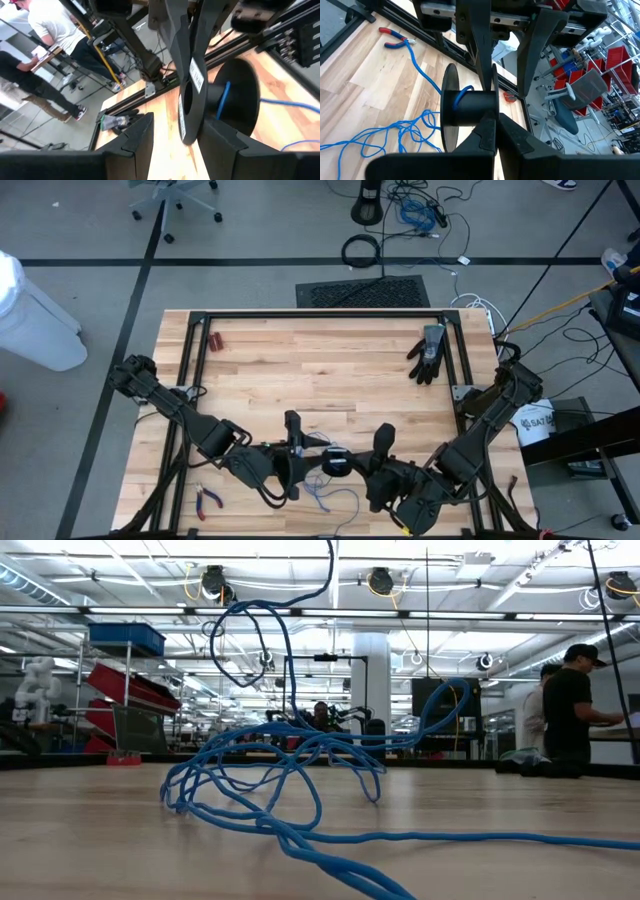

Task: Coil cords
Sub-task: Coil the blue wire onto a spool

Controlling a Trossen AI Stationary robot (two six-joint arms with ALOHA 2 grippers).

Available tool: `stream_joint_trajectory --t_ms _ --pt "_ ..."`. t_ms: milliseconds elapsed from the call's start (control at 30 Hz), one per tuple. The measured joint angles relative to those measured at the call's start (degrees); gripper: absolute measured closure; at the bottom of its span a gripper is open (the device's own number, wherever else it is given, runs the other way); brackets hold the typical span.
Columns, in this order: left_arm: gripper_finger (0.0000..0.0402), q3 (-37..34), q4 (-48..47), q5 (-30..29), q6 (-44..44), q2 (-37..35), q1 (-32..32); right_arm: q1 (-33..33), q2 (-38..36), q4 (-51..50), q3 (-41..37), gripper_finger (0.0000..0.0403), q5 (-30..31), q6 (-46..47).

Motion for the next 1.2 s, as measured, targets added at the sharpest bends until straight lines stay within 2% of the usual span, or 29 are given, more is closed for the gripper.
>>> stream_joint_trajectory --t_ms 133,1200 --pt "0.0252 0.00 -0.38 -2.00 0.02 -0.02 -0.73 0.26 0.00 0.00 0.00 0.0403 0.01 0.28" --pt "0.0252 0.00 0.52 -1.48 -1.57 0.20 -0.76 0.35 0.00 -0.02 0.00 0.0403 -0.10 4.58"
